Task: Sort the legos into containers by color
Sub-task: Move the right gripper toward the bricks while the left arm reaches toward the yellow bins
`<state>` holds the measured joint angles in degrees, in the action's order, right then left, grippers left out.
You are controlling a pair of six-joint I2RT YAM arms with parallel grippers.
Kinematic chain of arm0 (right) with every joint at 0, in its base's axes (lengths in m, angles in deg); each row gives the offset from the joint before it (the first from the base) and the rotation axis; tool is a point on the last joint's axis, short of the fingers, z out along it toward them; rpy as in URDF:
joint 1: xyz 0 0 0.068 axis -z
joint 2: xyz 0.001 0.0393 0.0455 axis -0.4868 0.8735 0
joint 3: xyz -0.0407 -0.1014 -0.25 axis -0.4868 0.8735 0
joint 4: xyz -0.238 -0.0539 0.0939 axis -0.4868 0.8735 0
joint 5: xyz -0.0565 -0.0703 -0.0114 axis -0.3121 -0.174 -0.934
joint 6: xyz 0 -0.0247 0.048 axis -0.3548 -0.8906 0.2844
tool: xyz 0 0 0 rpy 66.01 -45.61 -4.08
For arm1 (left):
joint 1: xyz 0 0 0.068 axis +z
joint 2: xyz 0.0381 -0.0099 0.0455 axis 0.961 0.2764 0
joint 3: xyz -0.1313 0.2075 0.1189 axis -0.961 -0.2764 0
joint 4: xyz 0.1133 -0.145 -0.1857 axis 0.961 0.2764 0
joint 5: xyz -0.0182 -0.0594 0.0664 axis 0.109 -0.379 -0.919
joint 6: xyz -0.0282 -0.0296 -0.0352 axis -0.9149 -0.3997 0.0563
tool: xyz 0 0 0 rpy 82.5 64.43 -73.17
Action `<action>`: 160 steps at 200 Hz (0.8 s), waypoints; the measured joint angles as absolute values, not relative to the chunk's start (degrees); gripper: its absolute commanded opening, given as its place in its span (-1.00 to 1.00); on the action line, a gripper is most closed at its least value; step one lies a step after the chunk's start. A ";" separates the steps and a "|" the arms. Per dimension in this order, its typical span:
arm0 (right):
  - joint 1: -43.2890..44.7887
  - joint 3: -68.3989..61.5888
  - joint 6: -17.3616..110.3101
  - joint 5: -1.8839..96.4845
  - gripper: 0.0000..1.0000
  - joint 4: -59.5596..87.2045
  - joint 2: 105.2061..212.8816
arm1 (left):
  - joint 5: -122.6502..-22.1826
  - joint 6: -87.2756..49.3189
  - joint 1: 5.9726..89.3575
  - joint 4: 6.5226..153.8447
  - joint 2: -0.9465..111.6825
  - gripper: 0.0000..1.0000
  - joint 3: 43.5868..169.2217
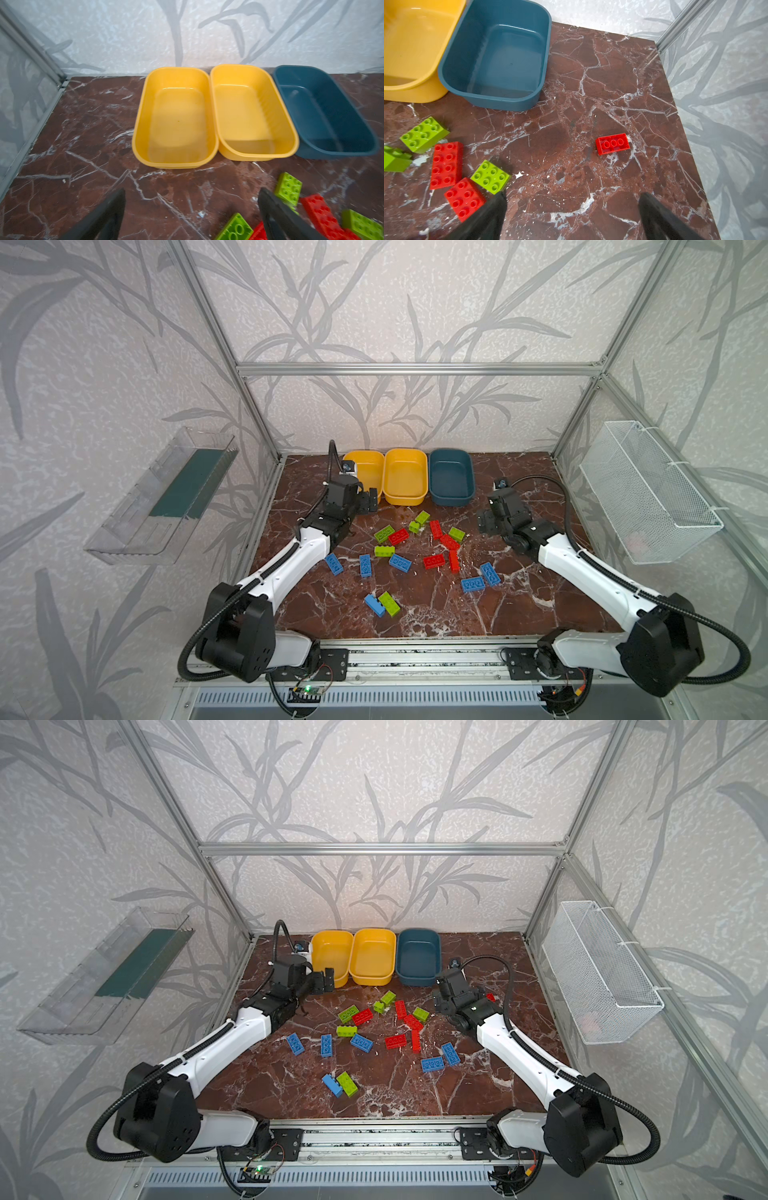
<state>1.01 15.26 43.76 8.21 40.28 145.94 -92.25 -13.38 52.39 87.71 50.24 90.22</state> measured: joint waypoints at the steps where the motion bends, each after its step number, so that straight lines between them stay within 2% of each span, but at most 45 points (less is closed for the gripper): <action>1: 0.95 15.08 43.82 8.19 0.98 40.39 145.98 | -92.33 -13.38 52.20 87.80 50.15 0.98 90.28; 47: -0.67 12.48 46.42 12.91 1.00 45.83 146.20 | -94.37 -14.03 41.81 92.94 46.96 0.98 93.60; 80: -2.44 11.87 48.30 16.93 0.90 48.61 147.75 | -95.72 -13.97 34.97 97.75 44.80 0.98 94.26; 112: -4.52 11.68 49.99 20.67 0.76 49.20 152.43 | -95.83 -13.79 34.10 100.83 40.38 0.98 94.04; 160: -4.60 7.52 53.88 23.97 0.76 50.22 160.56 | -97.69 -12.35 34.10 100.28 35.97 0.98 91.85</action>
